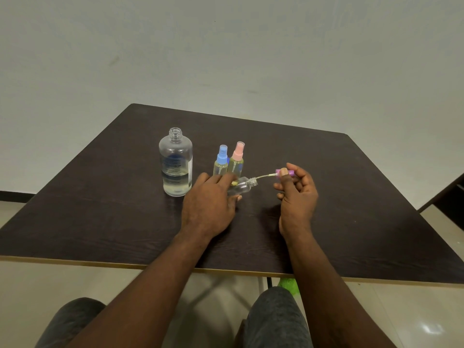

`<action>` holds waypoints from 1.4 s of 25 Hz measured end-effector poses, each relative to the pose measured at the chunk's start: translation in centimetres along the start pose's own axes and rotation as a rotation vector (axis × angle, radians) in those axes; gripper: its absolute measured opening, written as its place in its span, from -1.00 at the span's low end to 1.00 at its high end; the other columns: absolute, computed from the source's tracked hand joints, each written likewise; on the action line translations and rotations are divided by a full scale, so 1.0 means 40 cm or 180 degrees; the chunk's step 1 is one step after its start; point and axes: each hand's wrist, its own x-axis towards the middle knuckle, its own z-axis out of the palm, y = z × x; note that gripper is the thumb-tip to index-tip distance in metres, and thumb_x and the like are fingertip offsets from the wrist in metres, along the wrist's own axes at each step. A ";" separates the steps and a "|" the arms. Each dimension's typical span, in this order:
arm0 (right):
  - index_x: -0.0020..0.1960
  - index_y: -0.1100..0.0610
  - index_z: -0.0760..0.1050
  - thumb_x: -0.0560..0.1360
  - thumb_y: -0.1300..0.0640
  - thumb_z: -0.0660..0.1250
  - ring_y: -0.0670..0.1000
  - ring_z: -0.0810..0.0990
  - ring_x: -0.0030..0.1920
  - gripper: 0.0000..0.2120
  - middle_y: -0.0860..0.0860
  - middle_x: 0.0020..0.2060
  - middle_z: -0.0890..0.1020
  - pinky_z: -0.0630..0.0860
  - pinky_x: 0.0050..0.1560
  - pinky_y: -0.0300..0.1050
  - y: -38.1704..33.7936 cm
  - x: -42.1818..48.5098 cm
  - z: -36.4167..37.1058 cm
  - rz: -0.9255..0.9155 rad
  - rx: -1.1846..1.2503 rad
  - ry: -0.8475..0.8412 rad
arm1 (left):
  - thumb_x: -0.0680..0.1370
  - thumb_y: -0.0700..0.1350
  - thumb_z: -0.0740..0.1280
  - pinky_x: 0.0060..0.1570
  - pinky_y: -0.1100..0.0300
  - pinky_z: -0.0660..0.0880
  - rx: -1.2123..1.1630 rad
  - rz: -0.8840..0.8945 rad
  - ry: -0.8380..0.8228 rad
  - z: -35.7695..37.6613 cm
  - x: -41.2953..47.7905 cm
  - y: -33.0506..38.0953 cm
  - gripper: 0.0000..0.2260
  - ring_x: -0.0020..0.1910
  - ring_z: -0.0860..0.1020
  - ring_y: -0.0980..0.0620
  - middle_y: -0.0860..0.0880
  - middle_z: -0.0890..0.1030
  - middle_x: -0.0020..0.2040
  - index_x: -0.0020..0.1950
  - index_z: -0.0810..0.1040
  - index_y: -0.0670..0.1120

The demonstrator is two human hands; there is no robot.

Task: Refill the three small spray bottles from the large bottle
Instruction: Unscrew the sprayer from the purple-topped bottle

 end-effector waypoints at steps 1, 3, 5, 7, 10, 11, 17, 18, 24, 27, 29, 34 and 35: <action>0.25 0.08 0.62 0.64 0.17 0.40 -0.06 0.66 -0.16 -0.81 0.00 -0.05 0.72 0.55 -0.26 -0.26 0.000 0.002 -0.002 0.0022 0.0010 0.0029 | 0.59 0.14 0.40 -0.10 0.17 0.39 -0.0005 -0.0012 -0.0002 0.001 0.000 0.000 -0.59 0.08 0.46 0.05 0.09 0.65 0.16 0.42 0.48 0.12; 0.24 0.08 0.62 0.64 0.16 0.40 -0.08 0.67 -0.16 -0.82 0.00 -0.03 0.73 0.55 -0.26 -0.26 -0.002 0.001 -0.002 0.0032 -0.0047 0.0048 | 0.59 0.15 0.39 -0.09 0.16 0.42 -0.0032 -0.0040 -0.0001 0.001 -0.001 -0.001 -0.58 0.09 0.47 0.04 0.08 0.65 0.16 0.42 0.47 0.11; 0.23 0.06 0.62 0.64 0.14 0.40 -0.08 0.68 -0.14 -0.82 0.00 -0.02 0.74 0.56 -0.27 -0.26 -0.004 -0.002 0.000 -0.0005 -0.0115 0.0043 | 0.59 0.15 0.39 -0.09 0.15 0.44 -0.0043 -0.0046 -0.0001 0.002 0.000 -0.002 -0.58 0.09 0.47 0.04 0.07 0.65 0.17 0.43 0.47 0.11; 0.24 0.05 0.60 0.65 0.13 0.39 -0.07 0.70 -0.14 -0.83 0.00 -0.01 0.74 0.58 -0.27 -0.25 -0.006 -0.003 0.002 0.0007 -0.0035 0.0149 | 0.59 0.14 0.39 -0.10 0.15 0.42 -0.0035 -0.0047 0.0034 0.004 0.000 -0.004 -0.58 0.09 0.48 0.03 0.06 0.66 0.16 0.42 0.47 0.09; 0.32 0.08 0.50 0.68 0.15 0.33 0.03 0.74 -0.14 -0.79 0.09 0.03 0.75 0.60 -0.27 -0.19 -0.014 0.004 -0.003 0.0240 0.0555 0.0461 | 0.59 0.14 0.38 -0.09 0.12 0.47 -0.0140 -0.0134 0.0107 0.007 -0.001 -0.006 -0.60 0.09 0.50 0.02 0.06 0.66 0.14 0.39 0.49 0.06; 0.34 0.10 0.45 0.70 0.15 0.30 0.07 0.75 -0.14 -0.77 0.12 0.03 0.76 0.60 -0.27 -0.17 -0.016 0.008 -0.005 0.0333 0.0749 0.0550 | 0.59 0.14 0.38 -0.10 0.12 0.48 -0.0213 -0.0162 0.0154 0.007 -0.002 -0.007 -0.61 0.07 0.52 0.03 0.07 0.66 0.12 0.37 0.50 0.05; 0.13 0.01 0.40 0.66 0.07 0.39 -0.01 0.75 -0.18 -0.84 0.05 -0.09 0.77 0.63 -0.22 -0.12 -0.002 0.000 0.016 0.0220 -0.0053 0.0347 | 0.57 0.15 0.40 -0.18 0.11 0.47 -0.0549 -0.0151 0.0432 0.008 -0.006 -0.007 -0.69 -0.09 0.54 0.05 0.11 0.64 -0.03 0.20 0.51 0.01; 0.10 -0.01 0.44 0.65 0.05 0.41 -0.04 0.75 -0.17 -0.85 0.01 -0.11 0.77 0.64 -0.20 -0.08 0.005 -0.001 0.018 0.0119 -0.0385 0.0233 | 0.57 0.15 0.40 -0.17 0.10 0.49 -0.0574 -0.0165 0.0450 0.008 -0.006 -0.007 -0.69 -0.09 0.55 0.04 0.12 0.64 -0.03 0.20 0.50 0.01; 0.04 -0.06 0.60 0.60 0.01 0.42 -0.16 0.70 -0.17 -0.96 -0.16 -0.25 0.72 0.65 -0.04 -0.06 0.008 0.004 0.056 -0.0274 -0.1921 -0.0323 | 0.56 0.13 0.43 -0.15 0.06 0.54 -0.0847 -0.0285 0.0561 0.014 -0.001 -0.015 -0.69 -0.08 0.59 0.03 0.13 0.63 -0.05 0.20 0.49 0.02; 0.14 -0.10 0.62 0.61 -0.14 0.36 -0.16 0.65 -0.07 -0.82 -0.21 -0.14 0.72 0.54 -0.05 -0.10 -0.003 0.018 0.078 -0.0210 -0.2682 -0.0448 | 0.57 0.13 0.43 -0.14 0.07 0.56 -0.0835 -0.0311 0.0517 0.016 0.002 -0.019 -0.68 -0.08 0.60 0.06 0.14 0.61 -0.06 0.23 0.49 0.02; 0.18 -0.10 0.63 0.61 -0.18 0.35 -0.15 0.61 -0.08 -0.76 -0.19 -0.10 0.73 0.47 -0.08 -0.12 -0.004 0.026 0.085 -0.0230 -0.2916 -0.0527 | 0.57 0.13 0.43 -0.14 0.10 0.54 -0.0822 -0.0309 0.0511 0.016 0.002 -0.018 -0.68 -0.08 0.59 0.06 0.14 0.61 -0.07 0.23 0.49 0.02; 0.13 -0.11 0.62 0.58 -0.09 0.43 -0.15 0.61 -0.03 -0.85 -0.19 -0.07 0.66 0.43 -0.14 -0.14 0.003 0.021 0.086 -0.0454 -0.2886 -0.0629 | 0.56 0.12 0.42 -0.15 0.12 0.51 -0.0836 -0.0257 0.0529 0.015 0.003 -0.019 -0.68 -0.10 0.58 0.07 0.12 0.62 -0.07 0.22 0.49 0.02; 0.08 -0.11 0.62 0.58 -0.06 0.44 -0.15 0.59 0.00 -0.90 -0.18 -0.02 0.64 0.40 -0.15 -0.16 0.005 0.022 0.084 -0.0530 -0.2897 -0.0618 | 0.57 0.13 0.42 -0.15 0.12 0.51 -0.0837 -0.0258 0.0521 0.015 0.003 -0.020 -0.68 -0.10 0.58 0.07 0.12 0.62 -0.07 0.22 0.49 0.02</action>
